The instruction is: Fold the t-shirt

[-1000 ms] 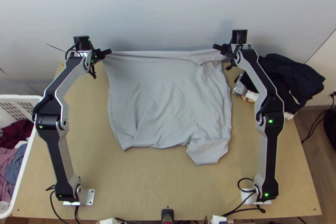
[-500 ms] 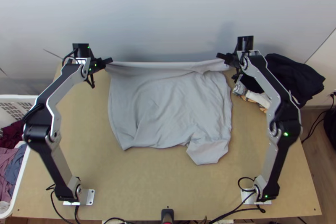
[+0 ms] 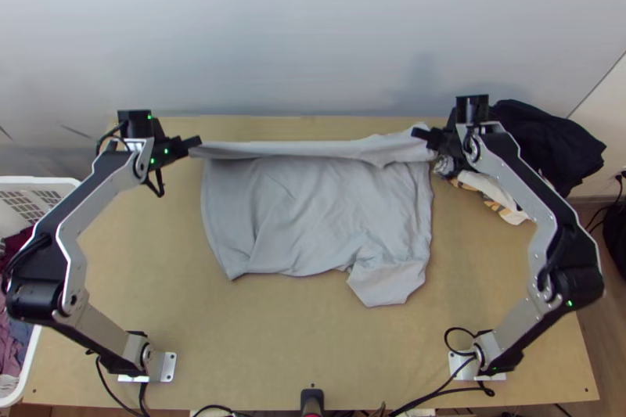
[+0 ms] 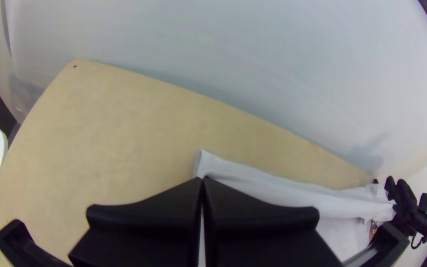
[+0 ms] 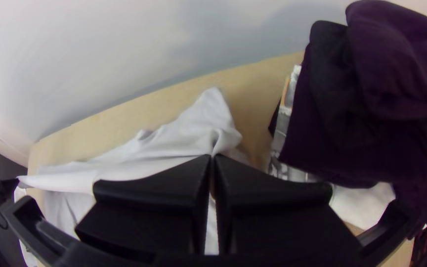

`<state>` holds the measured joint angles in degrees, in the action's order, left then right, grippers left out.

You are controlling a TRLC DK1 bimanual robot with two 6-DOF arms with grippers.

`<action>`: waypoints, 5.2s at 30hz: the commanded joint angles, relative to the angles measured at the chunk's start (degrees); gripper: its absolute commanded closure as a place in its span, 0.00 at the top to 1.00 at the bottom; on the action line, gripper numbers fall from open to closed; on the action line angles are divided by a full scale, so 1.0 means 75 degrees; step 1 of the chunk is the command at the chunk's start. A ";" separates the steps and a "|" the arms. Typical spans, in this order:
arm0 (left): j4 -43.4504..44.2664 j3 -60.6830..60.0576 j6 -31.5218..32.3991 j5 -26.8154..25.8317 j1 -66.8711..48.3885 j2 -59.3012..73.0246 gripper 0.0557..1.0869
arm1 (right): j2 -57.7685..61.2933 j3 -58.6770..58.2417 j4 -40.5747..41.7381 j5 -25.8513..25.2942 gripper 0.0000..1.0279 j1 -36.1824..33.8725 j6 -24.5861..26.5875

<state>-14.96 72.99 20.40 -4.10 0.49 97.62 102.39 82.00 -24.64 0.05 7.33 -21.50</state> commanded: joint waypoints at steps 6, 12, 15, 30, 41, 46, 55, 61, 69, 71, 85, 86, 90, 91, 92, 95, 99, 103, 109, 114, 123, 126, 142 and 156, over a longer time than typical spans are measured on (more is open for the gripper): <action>0.0190 -0.1412 -0.0002 -0.0110 -0.0077 -0.0735 0.04 | -0.1253 -0.2355 0.0473 0.0168 0.03 0.0054 -0.0052; 0.0424 -0.1857 -0.0072 -0.0110 -0.0124 -0.0747 0.04 | -0.1335 -0.2835 0.0673 0.0180 0.03 0.0077 -0.0134; 0.0460 -0.2127 -0.0084 -0.0110 -0.0241 -0.0794 0.04 | -0.1300 -0.3034 0.0801 0.0180 0.03 0.0065 -0.0146; 0.0940 -0.2900 -0.0049 -0.0098 -0.0382 -0.0817 0.58 | -0.1558 -0.3409 0.1247 0.0180 0.76 -0.0052 -0.0603; -0.1626 -0.2455 -0.0013 -0.0344 -0.0991 -0.2294 0.92 | -0.2589 -0.2929 0.0766 0.0262 0.96 -0.0040 -0.0626; -0.2763 -0.2701 0.0256 -0.0415 -0.2069 -0.3477 0.92 | -0.3093 -0.3070 0.0321 0.0262 0.96 -0.0040 -0.0661; -0.3173 -0.3791 0.1041 -0.0239 -0.3511 -0.4392 0.92 | -0.4183 -0.3269 -0.1003 0.0872 0.96 0.0499 -0.0673; -0.3150 -0.4342 0.1240 -0.0063 -0.4015 -0.4509 0.92 | -0.5132 -0.3738 -0.1542 0.1106 0.96 0.0546 -0.0673; -0.2822 -0.4670 0.1510 0.0019 -0.4566 -0.4063 0.92 | -0.5718 -0.4066 -0.1870 0.1106 0.96 0.0487 -0.0661; -0.2716 -0.4717 0.1510 0.0019 -0.4577 -0.3876 0.92 | -0.5742 -0.4054 -0.1976 0.1106 0.96 0.0499 -0.0661; -0.2013 -0.4740 0.1522 0.0242 -0.4530 -0.3114 0.56 | -0.5777 -0.4007 -0.2609 0.1434 0.96 0.0850 -0.0614; -0.1943 -0.4763 0.1522 0.0253 -0.4530 -0.3114 0.50 | -0.5777 -0.4019 -0.2644 0.1446 0.96 0.0850 -0.0614; -0.1802 -0.4740 0.1522 0.0664 -0.4577 -0.3126 0.17 | -0.5800 -0.4042 -0.2902 0.1598 0.96 0.0979 -0.0556; -0.1743 -0.4728 0.1475 0.0804 -0.4589 -0.3138 0.06 | -0.5789 -0.4054 -0.2995 0.1657 0.95 0.1014 -0.0544; -0.1720 -0.4717 0.1451 0.0863 -0.4601 -0.3173 0.04 | -0.5777 -0.4054 -0.3089 0.1739 0.95 0.1073 -0.0532; -0.1755 -0.4670 0.1428 0.0875 -0.4601 -0.3325 0.04 | -0.5683 -0.4077 -0.3464 0.1926 0.95 0.1272 -0.0485; -0.1837 -0.4635 0.1405 0.0886 -0.4425 -0.3595 0.04 | -0.5402 -0.4171 -0.4085 0.2090 0.95 0.1589 -0.0474; -0.1990 -0.4517 0.1276 0.0886 -0.4085 -0.3829 0.04 | -0.5320 -0.4476 -0.4601 0.2290 0.95 0.1975 -0.0321; -0.2107 -0.4412 0.1112 0.0886 -0.3652 -0.4063 0.04 | -0.5261 -0.5015 -0.4847 0.2700 0.94 0.2350 -0.0368; -0.2224 -0.4424 0.1076 0.0898 -0.3569 -0.4192 0.04 | -0.4617 -0.5320 -0.4706 0.2805 0.94 0.2971 -0.0532; -0.2376 -0.4365 0.0901 0.0898 -0.3253 -0.4403 0.04 | -0.3621 -0.5331 -0.3745 0.2840 0.93 0.3089 -0.0532; -0.2411 -0.4377 0.0865 0.0898 -0.3218 -0.4462 0.04 | -0.3398 -0.5378 -0.3558 0.2864 0.88 0.3112 -0.0521; -0.2576 -0.4424 0.0819 0.0898 -0.3054 -0.4661 0.04 | -0.3726 -0.5636 -0.2292 0.2887 0.03 0.2819 -0.0509; -0.2915 -0.4400 -0.0330 0.0710 -0.1366 -0.5364 0.04 | -0.4769 -0.4956 -0.2632 0.2899 0.03 0.0686 0.0054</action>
<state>-35.88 39.66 21.17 2.09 -14.74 59.22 68.88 42.17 -42.70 21.71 19.55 -23.49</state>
